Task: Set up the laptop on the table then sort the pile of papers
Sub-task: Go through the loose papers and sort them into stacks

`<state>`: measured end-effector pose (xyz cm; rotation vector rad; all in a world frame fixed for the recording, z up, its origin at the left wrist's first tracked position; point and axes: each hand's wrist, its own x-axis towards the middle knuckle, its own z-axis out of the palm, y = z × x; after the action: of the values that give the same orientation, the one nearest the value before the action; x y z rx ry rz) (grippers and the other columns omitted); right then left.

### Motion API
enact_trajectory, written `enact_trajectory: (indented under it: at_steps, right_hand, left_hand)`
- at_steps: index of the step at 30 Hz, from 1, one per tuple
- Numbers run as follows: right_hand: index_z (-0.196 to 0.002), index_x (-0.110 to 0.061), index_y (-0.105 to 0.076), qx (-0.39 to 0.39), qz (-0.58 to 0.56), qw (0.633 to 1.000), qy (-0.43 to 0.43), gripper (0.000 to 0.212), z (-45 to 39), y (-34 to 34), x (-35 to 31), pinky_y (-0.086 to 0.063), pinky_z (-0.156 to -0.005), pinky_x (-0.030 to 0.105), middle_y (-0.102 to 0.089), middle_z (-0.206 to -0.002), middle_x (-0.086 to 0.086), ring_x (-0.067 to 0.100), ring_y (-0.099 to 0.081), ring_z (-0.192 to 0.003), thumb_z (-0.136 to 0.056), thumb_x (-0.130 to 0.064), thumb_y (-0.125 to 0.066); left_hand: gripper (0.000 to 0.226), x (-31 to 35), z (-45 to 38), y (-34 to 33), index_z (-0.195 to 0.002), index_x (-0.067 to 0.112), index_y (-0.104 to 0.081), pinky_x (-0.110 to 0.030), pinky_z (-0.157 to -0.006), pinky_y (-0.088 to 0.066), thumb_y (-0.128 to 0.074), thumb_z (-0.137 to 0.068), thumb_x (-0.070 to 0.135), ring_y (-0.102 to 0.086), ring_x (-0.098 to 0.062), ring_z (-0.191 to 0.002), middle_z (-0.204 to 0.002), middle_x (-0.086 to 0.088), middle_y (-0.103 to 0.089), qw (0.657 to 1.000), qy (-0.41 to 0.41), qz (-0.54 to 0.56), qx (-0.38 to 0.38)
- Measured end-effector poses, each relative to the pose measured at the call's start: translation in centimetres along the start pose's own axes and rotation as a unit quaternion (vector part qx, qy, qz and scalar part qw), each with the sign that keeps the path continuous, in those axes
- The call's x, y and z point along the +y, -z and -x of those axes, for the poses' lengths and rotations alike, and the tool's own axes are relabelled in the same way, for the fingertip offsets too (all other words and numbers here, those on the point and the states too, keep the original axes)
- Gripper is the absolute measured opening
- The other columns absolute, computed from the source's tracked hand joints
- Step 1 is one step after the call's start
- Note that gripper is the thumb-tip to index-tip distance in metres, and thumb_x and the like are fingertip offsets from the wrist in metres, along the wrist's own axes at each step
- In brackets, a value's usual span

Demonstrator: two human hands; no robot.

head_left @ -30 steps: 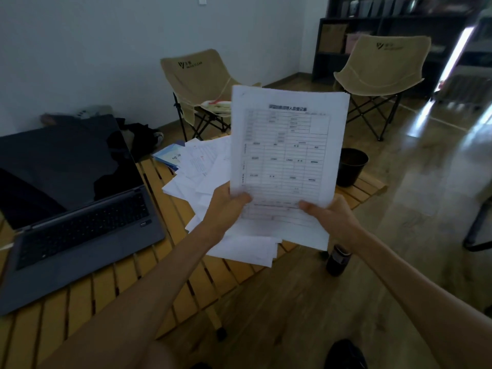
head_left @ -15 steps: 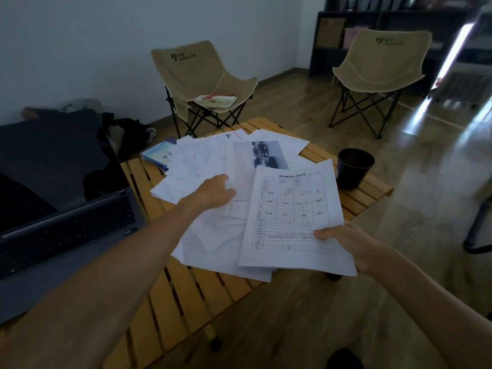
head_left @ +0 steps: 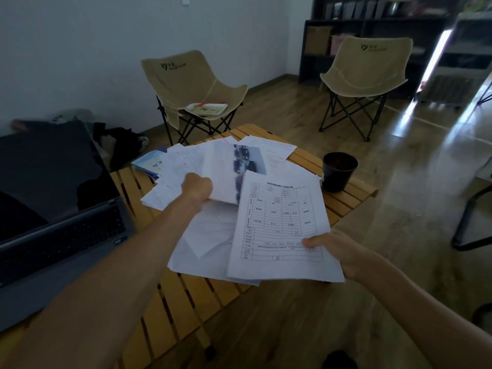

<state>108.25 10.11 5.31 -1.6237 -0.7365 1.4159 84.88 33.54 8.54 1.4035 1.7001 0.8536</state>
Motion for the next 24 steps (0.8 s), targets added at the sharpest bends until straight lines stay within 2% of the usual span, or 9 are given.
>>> enact_trajectory:
  at_steps: [4,6,10,13,15,17,20,22,24]
  right_hand:
    - [-0.12,-0.015,-0.066,0.001,0.001,1.0,-0.002,0.032,0.6,0.1,0.1,-0.057,-0.079,0.039,-0.074,-0.113,0.008,0.031,-0.069,-0.104,-0.09,-0.003,-0.065]
    - [-0.122,-0.015,-0.064,0.001,-0.01,1.0,-0.009,0.034,0.9,0.1,0.1,-0.056,-0.08,0.04,-0.073,-0.114,0.009,0.032,-0.068,-0.105,-0.09,-0.002,-0.064]
    - [-0.123,-0.013,-0.062,0.002,-0.017,1.0,-0.025,0.035,1.6,-0.1,-0.1,-0.056,-0.075,0.039,-0.07,-0.114,0.011,0.031,-0.067,-0.103,-0.091,0.0,-0.061]
    - [-0.127,-0.012,-0.059,0.008,-0.037,0.999,-0.033,0.039,1.7,-0.2,-0.2,-0.058,-0.082,0.046,-0.071,-0.115,0.014,0.034,-0.067,-0.104,-0.09,-0.002,-0.063]
    - [-0.126,-0.014,-0.059,0.02,-0.075,0.996,-0.034,0.031,1.9,-0.4,-0.3,-0.058,-0.075,0.047,-0.071,-0.109,0.015,0.034,-0.069,-0.099,-0.095,-0.014,-0.061]
    - [-0.118,-0.019,-0.06,0.033,-0.115,0.992,-0.032,0.024,1.8,-0.8,-0.5,-0.056,-0.065,0.041,-0.074,-0.096,0.013,0.03,-0.071,-0.086,-0.101,-0.035,-0.052]
    - [-0.115,-0.025,-0.06,0.033,-0.139,0.99,-0.022,0.037,1.7,-1.3,-0.8,-0.059,-0.061,0.039,-0.079,-0.084,0.009,0.027,-0.076,-0.076,-0.1,-0.054,-0.044]
    - [-0.123,-0.019,-0.057,0.042,-0.099,0.994,-0.018,0.039,1.8,-1.8,-0.9,-0.06,-0.062,0.04,-0.077,-0.095,0.013,0.029,-0.075,-0.084,-0.095,-0.046,-0.059]
    - [-0.13,-0.011,-0.053,0.06,-0.046,0.997,-0.024,0.05,1.5,-2.0,-0.6,-0.059,-0.069,0.042,-0.07,-0.108,0.014,0.03,-0.07,-0.095,-0.088,-0.028,-0.073]
  left_hand:
    - [0.027,2.6,0.2,7.5,-0.114,-0.007,-0.055,-0.038,-0.075,-0.046,-0.043,-0.095,0.009,-0.058,-0.034,-0.1,-0.111,-0.021,-0.06,0.981,-0.12,-0.069,0.137]
    - [0.029,3.3,-0.2,11.8,-0.114,-0.005,-0.058,-0.029,-0.069,-0.047,-0.043,-0.094,0.009,-0.057,-0.026,-0.095,-0.11,-0.016,-0.06,0.975,-0.139,-0.006,0.172]
    - [0.027,2.3,2.4,14.6,-0.125,0.004,-0.053,-0.042,-0.09,-0.052,-0.045,-0.099,0.006,-0.054,-0.026,-0.104,-0.115,-0.01,-0.055,0.972,-0.079,0.211,0.063]
    - [0.016,-0.5,7.7,10.8,-0.099,0.012,-0.057,-0.029,-0.059,-0.053,-0.043,-0.102,0.007,-0.054,-0.019,-0.077,-0.086,-0.002,-0.058,0.96,-0.042,0.275,-0.021]
    - [0.011,-2.9,10.8,7.3,-0.105,0.014,-0.055,-0.027,-0.054,-0.047,-0.045,-0.102,0.009,-0.054,-0.018,-0.076,-0.089,-0.004,-0.058,0.961,0.006,0.271,-0.056]
    - [0.015,-5.1,12.9,3.9,-0.115,0.01,-0.054,-0.029,-0.06,-0.046,-0.047,-0.101,0.011,-0.057,-0.02,-0.084,-0.101,-0.01,-0.06,0.974,0.031,0.205,-0.094]
    - [0.009,-6.6,14.0,1.2,-0.104,0.011,-0.055,-0.03,-0.073,-0.046,-0.048,-0.099,0.014,-0.057,-0.018,-0.088,-0.104,-0.008,-0.061,0.993,0.002,0.016,-0.115]
    - [0.008,-6.3,13.5,1.4,-0.102,0.014,-0.055,-0.03,-0.076,-0.045,-0.051,-0.097,0.017,-0.056,-0.018,-0.09,-0.102,-0.005,-0.06,0.986,-0.021,-0.084,-0.144]
    - [0.01,-5.3,12.6,2.5,-0.102,0.014,-0.056,-0.032,-0.074,-0.052,-0.054,-0.094,0.019,-0.062,-0.019,-0.088,-0.1,-0.005,-0.063,0.956,-0.04,-0.18,-0.226]
